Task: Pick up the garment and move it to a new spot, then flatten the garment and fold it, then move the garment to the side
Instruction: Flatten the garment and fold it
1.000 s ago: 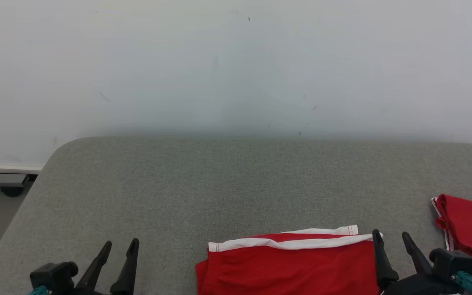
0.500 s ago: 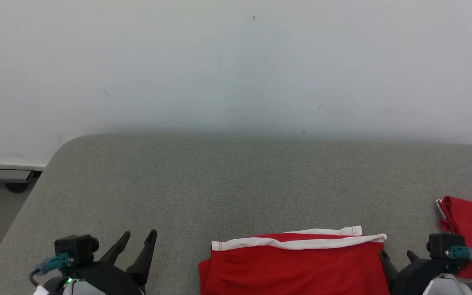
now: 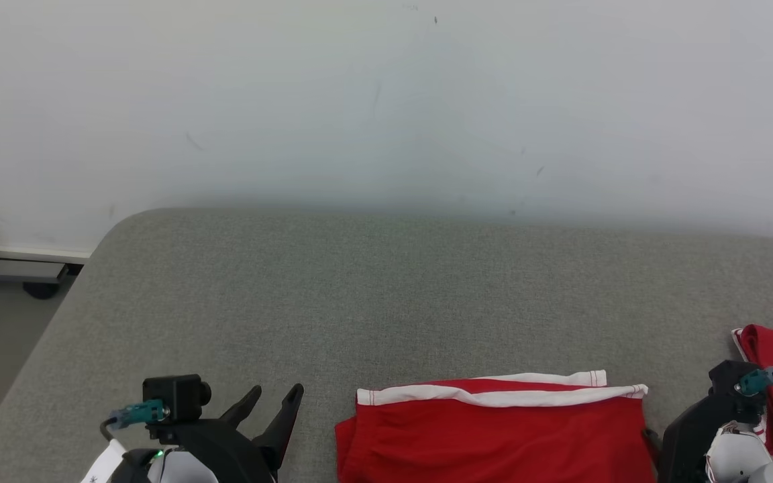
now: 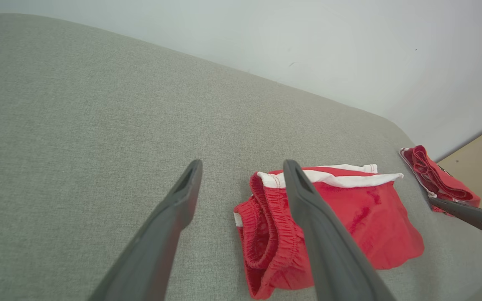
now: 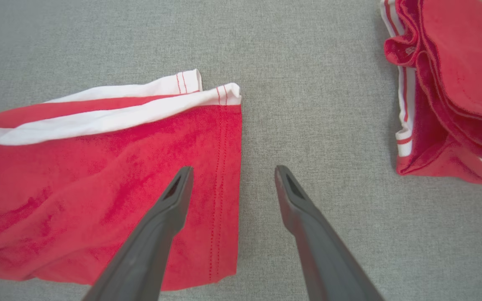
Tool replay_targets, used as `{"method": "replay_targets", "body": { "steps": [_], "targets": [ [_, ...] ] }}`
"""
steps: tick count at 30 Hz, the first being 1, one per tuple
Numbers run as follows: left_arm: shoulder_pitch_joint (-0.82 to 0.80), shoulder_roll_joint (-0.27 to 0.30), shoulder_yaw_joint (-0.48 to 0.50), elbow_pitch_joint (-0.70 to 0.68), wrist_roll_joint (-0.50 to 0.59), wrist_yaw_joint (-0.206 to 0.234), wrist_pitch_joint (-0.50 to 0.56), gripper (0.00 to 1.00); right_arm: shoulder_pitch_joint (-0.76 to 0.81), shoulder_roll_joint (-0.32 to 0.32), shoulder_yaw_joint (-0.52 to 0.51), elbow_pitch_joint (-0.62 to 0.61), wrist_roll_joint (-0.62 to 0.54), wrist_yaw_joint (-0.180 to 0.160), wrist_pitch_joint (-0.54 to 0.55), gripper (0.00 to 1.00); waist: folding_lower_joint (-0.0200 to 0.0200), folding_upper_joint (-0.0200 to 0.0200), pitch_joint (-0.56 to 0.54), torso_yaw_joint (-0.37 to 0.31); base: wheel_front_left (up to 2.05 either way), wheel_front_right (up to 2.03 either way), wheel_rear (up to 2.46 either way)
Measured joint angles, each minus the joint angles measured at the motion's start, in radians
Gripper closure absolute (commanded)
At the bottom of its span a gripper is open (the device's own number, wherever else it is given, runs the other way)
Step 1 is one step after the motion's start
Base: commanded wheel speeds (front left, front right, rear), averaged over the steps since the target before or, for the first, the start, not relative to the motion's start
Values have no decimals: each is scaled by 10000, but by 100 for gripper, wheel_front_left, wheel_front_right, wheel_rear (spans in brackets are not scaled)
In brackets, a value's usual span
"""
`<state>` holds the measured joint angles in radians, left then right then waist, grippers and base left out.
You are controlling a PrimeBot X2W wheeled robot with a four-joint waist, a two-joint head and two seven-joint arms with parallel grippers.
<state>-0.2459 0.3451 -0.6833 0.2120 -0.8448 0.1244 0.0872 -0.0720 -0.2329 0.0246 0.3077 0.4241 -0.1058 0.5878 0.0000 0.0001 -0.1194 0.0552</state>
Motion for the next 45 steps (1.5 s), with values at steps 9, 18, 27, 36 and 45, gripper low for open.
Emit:
{"method": "replay_targets", "body": {
  "steps": [9,18,27,36,45],
  "targets": [
    [-111,-125,-109,196,8,0,274,0,-621,-8,-153,1110,270,-8,717,0,-1,-1,220,258,0,0,0],
    [-508,-324,-370,272,98,-4,537,0,-871,102,-506,2071,617,-58,917,0,-1,-1,434,772,0,0,0],
    [-709,-506,-571,284,171,-25,713,0,-1236,109,-792,2704,644,-105,984,0,-1,-1,674,1404,0,0,0],
    [-809,-727,-729,389,173,-113,750,0,-1712,169,-988,3152,690,-174,982,0,-1,-1,918,1954,0,0,0],
    [-887,-748,-719,575,171,-192,736,0,-2071,203,-1047,3628,690,-176,901,100,0,-1,1035,2247,0,0,0]
  ]
}}
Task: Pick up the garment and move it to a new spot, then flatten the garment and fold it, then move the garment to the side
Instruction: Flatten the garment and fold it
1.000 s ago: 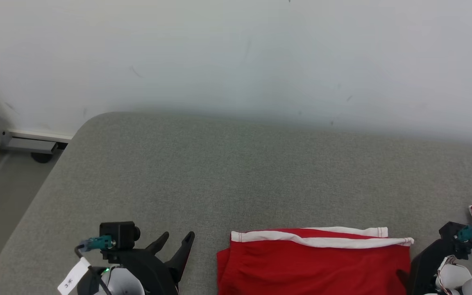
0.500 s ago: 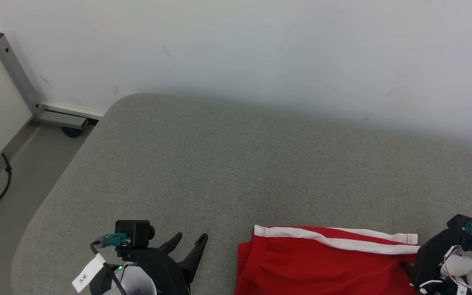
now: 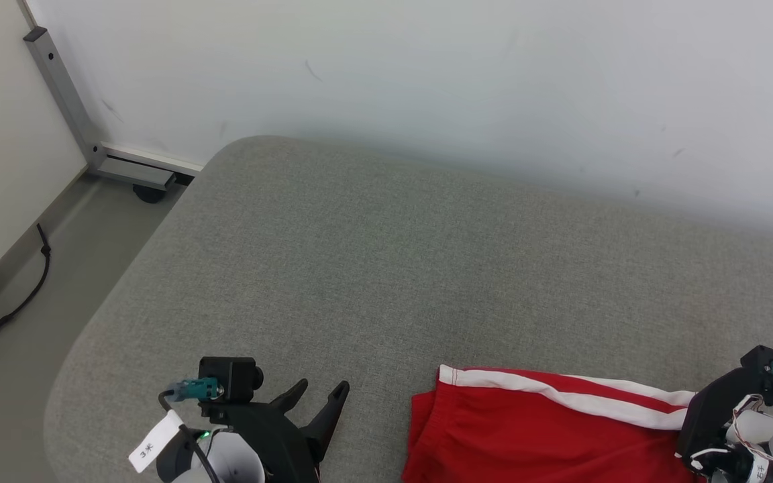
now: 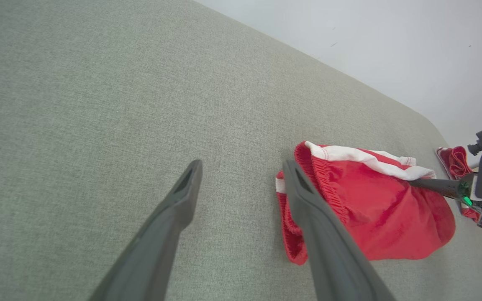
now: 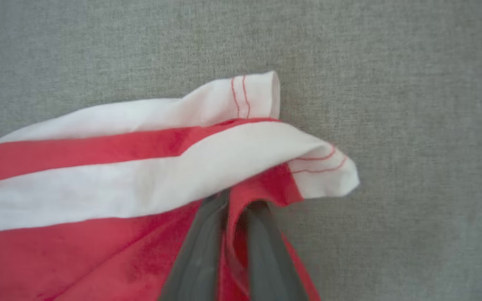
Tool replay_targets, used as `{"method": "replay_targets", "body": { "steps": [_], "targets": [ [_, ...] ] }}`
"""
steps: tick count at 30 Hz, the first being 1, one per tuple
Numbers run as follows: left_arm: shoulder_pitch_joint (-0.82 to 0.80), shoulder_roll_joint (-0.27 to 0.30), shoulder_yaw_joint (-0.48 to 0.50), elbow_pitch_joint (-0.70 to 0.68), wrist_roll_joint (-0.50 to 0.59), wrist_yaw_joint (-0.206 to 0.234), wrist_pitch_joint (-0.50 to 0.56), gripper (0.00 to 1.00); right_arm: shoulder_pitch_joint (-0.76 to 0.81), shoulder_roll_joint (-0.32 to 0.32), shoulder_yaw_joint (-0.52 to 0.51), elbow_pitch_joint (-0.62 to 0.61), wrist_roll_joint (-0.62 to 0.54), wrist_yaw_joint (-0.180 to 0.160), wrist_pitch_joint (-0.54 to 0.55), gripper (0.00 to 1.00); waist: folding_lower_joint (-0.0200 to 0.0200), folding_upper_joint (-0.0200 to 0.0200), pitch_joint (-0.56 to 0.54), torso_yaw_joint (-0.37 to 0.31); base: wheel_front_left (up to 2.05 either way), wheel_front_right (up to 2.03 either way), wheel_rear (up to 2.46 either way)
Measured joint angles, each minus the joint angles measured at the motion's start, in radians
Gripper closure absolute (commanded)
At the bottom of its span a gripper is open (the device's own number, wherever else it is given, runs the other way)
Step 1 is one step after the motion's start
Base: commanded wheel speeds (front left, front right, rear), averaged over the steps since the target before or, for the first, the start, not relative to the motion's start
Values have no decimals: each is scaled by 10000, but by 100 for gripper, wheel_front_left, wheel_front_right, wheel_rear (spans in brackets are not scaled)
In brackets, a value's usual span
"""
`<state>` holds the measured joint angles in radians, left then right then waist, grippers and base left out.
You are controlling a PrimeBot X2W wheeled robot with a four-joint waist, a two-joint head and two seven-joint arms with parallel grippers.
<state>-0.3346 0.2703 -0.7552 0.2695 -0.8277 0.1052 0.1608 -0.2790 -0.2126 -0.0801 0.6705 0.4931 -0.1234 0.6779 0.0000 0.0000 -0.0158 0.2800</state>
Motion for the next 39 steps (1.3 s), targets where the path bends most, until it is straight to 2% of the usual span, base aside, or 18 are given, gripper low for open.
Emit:
{"method": "replay_targets", "body": {
  "steps": [7,15,21,24,29,35,39],
  "targets": [
    [28,48,12,134,-10,-13,-29,0,35,-186,58,201,-25,4,61,100,-1,0,-215,-40,0,0,0],
    [327,107,-2,144,-36,-86,-42,0,507,-1440,-171,347,-291,2,355,100,0,0,-518,-270,0,0,0],
    [428,127,-17,128,-77,-88,-44,0,474,-1632,-125,-12,-382,2,554,100,-1,0,-666,-464,0,0,0],
    [433,130,-17,121,-79,-88,-44,0,384,-1486,136,-472,-382,50,803,100,0,0,-732,-578,0,0,0],
    [432,113,-35,121,-90,-92,-42,0,56,-581,955,-1413,-380,466,1237,100,0,0,-841,-730,0,0,0],
    [430,59,-84,107,-92,-146,-31,0,-96,-19,1735,-2489,-378,897,1724,100,0,0,-913,-810,0,0,0],
    [433,81,-61,113,-109,-146,-31,0,-524,476,2230,-2813,-376,1057,2046,100,0,0,-938,-874,0,0,0]
  ]
}}
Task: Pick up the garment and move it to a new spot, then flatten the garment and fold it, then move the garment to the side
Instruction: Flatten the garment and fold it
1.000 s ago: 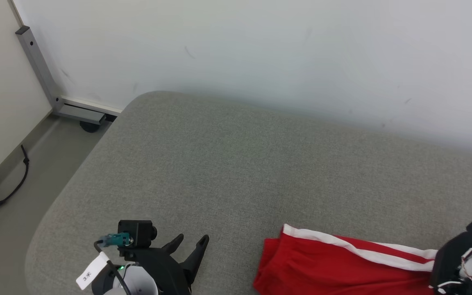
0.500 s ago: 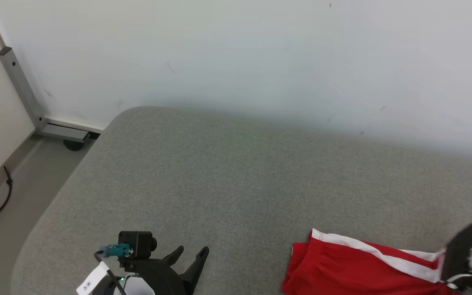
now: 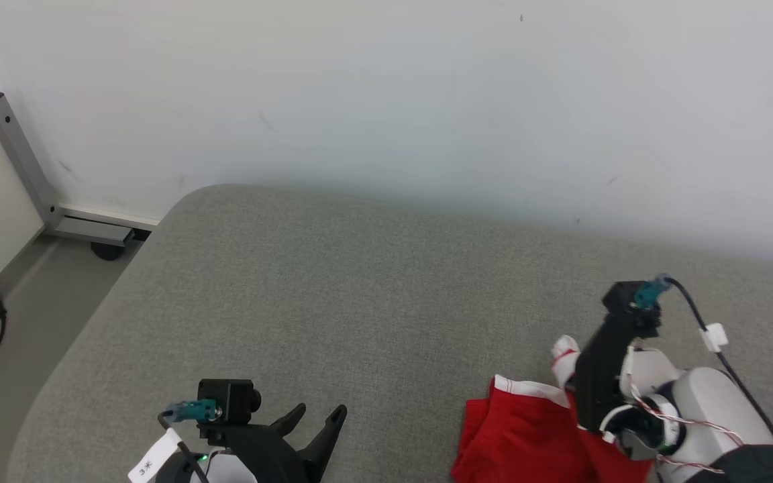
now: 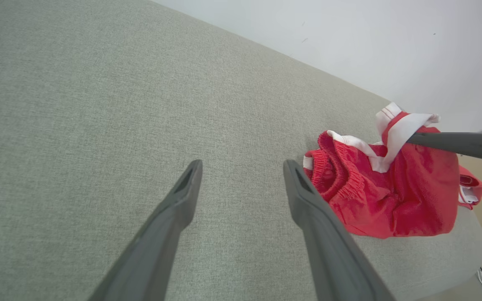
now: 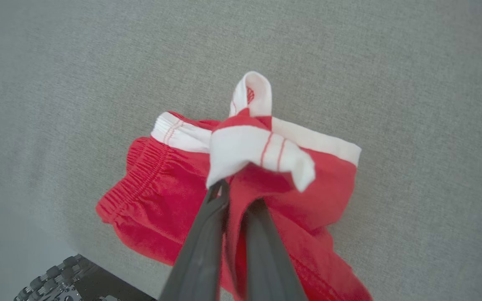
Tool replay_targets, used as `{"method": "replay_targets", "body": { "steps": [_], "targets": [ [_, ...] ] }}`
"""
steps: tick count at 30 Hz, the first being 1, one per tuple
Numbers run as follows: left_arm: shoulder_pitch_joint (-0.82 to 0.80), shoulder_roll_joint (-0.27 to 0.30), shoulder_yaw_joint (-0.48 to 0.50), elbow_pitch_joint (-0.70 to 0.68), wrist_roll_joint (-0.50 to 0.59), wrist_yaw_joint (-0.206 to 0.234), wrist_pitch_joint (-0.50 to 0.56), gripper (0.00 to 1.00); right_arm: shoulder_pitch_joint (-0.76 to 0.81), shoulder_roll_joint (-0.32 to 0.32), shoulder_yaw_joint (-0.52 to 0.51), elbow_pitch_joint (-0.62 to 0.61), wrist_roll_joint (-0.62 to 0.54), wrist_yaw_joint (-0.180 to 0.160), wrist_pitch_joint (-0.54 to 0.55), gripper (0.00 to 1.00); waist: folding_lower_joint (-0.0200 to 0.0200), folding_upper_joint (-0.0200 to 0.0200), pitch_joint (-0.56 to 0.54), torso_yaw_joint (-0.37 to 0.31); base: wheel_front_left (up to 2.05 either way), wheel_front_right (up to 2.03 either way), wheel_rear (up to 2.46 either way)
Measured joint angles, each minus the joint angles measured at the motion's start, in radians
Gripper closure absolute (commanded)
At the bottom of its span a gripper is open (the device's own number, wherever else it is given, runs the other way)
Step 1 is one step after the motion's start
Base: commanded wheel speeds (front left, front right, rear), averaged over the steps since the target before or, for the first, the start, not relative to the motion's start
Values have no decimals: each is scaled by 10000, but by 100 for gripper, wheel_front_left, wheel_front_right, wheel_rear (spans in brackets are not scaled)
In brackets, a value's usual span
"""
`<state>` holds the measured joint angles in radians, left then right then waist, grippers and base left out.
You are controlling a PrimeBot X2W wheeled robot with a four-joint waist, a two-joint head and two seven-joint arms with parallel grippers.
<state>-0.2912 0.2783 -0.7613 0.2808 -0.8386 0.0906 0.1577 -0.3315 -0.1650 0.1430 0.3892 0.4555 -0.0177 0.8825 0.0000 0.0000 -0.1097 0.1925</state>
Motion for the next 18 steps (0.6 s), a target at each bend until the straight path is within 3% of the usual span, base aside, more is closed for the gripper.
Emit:
{"method": "replay_targets", "body": {
  "steps": [5,18],
  "targets": [
    [-3,-25,-15,-2,-23,-2,2,0,-311,487,322,-94,-2,-61,261,100,0,0,-41,-107,0,0,0],
    [-56,-176,-109,0,-23,-82,44,0,-714,815,362,437,-12,-587,504,100,0,0,64,25,0,0,0]
  ]
}}
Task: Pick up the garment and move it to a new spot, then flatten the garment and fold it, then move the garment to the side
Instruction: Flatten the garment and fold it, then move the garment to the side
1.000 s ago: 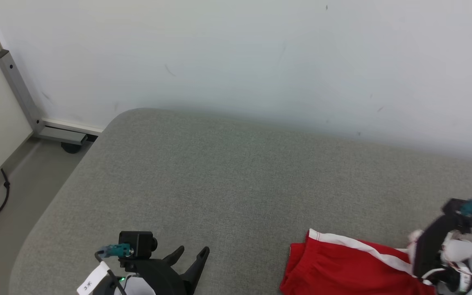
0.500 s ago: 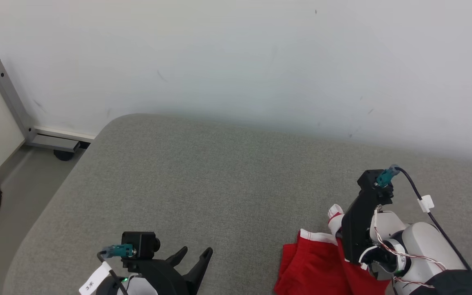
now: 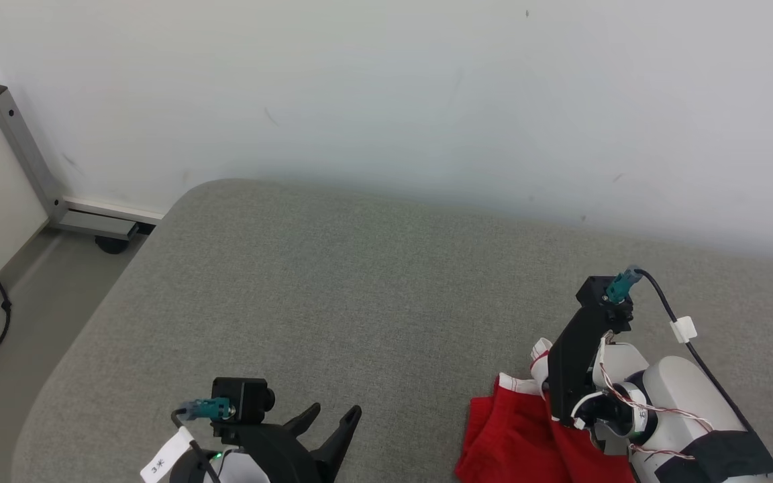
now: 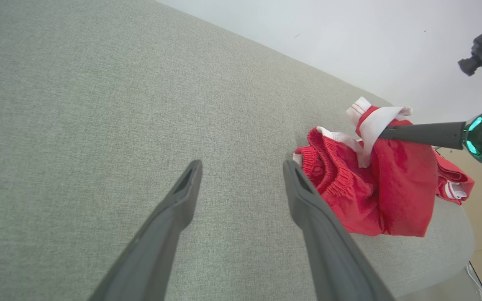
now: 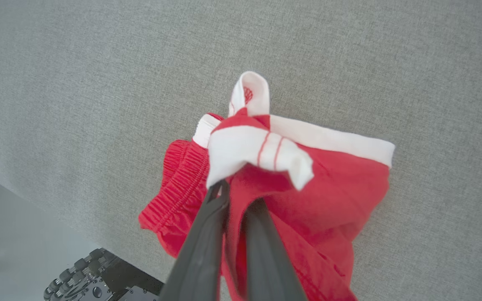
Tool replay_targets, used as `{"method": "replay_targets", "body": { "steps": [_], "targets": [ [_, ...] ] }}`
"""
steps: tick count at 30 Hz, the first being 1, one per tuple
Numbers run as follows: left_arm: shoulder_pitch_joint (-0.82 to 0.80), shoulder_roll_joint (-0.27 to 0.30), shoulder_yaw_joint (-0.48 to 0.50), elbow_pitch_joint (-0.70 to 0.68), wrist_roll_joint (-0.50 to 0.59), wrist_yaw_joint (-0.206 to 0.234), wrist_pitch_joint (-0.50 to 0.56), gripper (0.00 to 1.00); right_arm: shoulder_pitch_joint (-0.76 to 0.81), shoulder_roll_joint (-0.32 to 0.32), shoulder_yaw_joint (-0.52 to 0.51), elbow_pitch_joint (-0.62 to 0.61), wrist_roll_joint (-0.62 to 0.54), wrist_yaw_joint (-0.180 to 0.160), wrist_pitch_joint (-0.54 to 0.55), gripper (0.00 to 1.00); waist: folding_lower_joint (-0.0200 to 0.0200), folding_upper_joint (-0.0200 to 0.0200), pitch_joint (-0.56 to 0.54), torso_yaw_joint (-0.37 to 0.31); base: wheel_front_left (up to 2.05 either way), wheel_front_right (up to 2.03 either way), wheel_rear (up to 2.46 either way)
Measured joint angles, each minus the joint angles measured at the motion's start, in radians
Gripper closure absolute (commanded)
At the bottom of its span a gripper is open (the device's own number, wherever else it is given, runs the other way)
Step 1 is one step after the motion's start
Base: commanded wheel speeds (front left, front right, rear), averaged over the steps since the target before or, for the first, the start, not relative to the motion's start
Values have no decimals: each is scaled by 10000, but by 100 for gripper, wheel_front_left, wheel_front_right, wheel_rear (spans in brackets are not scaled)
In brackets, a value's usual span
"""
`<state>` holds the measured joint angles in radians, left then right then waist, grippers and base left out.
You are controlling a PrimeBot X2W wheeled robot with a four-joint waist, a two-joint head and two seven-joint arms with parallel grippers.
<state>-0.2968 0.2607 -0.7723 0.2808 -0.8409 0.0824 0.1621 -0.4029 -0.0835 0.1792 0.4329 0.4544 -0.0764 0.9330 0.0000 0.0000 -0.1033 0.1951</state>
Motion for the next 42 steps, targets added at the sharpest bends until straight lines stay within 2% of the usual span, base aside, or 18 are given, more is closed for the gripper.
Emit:
{"method": "replay_targets", "body": {
  "steps": [10,11,12,22,23,25,28,30,37,42],
  "targets": [
    [-170,-69,-29,134,0,-46,42,0,-405,213,-52,771,19,-268,-293,98,0,0,130,318,0,0,0],
    [-170,-73,-29,142,0,-46,42,0,-461,215,-54,825,23,-299,-357,60,0,0,134,333,0,0,0],
    [-170,-77,-31,148,0,-46,42,0,-515,215,-52,878,27,-303,-403,0,0,0,137,349,0,0,0],
    [-169,-12,213,291,-2,-33,-199,0,-873,232,-42,533,495,-230,-1018,0,0,0,44,375,0,0,0],
    [-168,104,487,301,59,69,-548,0,-779,221,-157,107,514,-100,-1250,0,0,0,-83,262,0,0,0],
    [-167,222,616,290,178,148,-830,0,-616,81,-194,-159,510,-98,-1356,0,0,0,-154,192,0,0,0],
    [-155,313,848,146,453,230,-1430,0,306,-545,-418,-800,341,-86,-1611,0,0,0,-313,40,0,0,0],
    [-149,309,974,82,681,244,-1778,0,925,-729,-562,-1118,313,-111,-1724,0,0,0,-392,-36,0,0,0],
    [205,510,1335,-88,876,334,-2477,0,2907,-832,-953,-1858,309,-219,-1820,0,0,0,-585,-402,0,0,0],
    [261,504,1365,-238,1068,378,-2665,0,3565,-909,-1212,-1977,311,-305,-1818,0,0,0,-617,-619,0,0,0]
  ]
}}
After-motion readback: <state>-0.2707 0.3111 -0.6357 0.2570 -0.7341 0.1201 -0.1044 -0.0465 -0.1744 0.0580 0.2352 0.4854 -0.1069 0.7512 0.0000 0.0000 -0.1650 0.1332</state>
